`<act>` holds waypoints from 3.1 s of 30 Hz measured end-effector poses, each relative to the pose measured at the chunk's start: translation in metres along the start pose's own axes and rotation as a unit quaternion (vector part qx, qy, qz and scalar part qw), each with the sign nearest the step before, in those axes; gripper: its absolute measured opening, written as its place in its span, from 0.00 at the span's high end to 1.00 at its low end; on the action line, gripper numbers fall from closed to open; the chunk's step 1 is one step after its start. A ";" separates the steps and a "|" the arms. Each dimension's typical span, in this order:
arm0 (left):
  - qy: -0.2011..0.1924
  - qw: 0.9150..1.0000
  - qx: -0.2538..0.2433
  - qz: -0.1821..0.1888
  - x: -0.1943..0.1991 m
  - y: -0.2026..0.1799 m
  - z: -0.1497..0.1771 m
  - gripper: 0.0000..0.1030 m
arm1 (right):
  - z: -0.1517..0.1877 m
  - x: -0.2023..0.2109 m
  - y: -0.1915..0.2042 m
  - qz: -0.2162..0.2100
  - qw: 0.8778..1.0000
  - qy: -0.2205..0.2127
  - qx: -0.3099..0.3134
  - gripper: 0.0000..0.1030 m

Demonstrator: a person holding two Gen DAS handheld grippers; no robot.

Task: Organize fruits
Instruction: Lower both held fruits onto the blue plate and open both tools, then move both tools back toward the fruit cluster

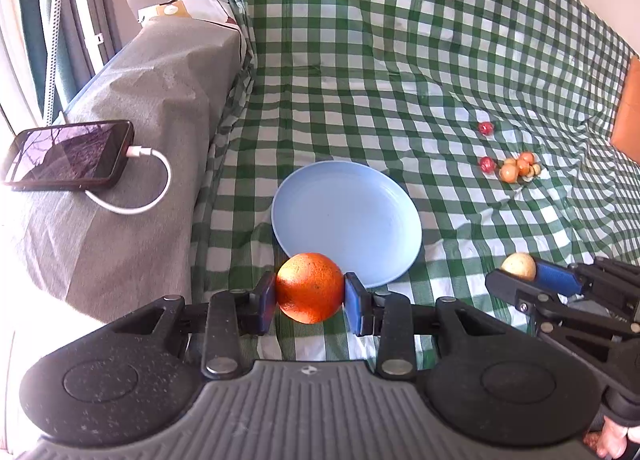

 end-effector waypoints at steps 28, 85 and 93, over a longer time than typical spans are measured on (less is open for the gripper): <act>0.116 0.992 -0.048 -0.019 -0.197 -0.001 -0.034 0.61 | 0.013 -0.184 -0.038 0.041 0.993 0.113 0.012 0.71; -0.016 0.998 -0.043 -0.034 0.012 -0.037 0.007 0.00 | 0.009 0.029 -0.016 0.048 0.998 -0.049 0.002 0.02; -0.009 0.998 -0.050 -0.032 0.006 -0.043 0.003 0.00 | 0.011 0.025 -0.024 0.050 0.997 -0.046 -0.018 0.02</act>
Point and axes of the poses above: each gripper's, at about its wrist camera, not at the fingertips, and x roughly against the way its jaws point, y to its left, z to its underside, the point moved 9 cm from there along -x, roughly the way its jaws point, and after that the axes turned 9 degrees about -x, right-handed, at the moved point
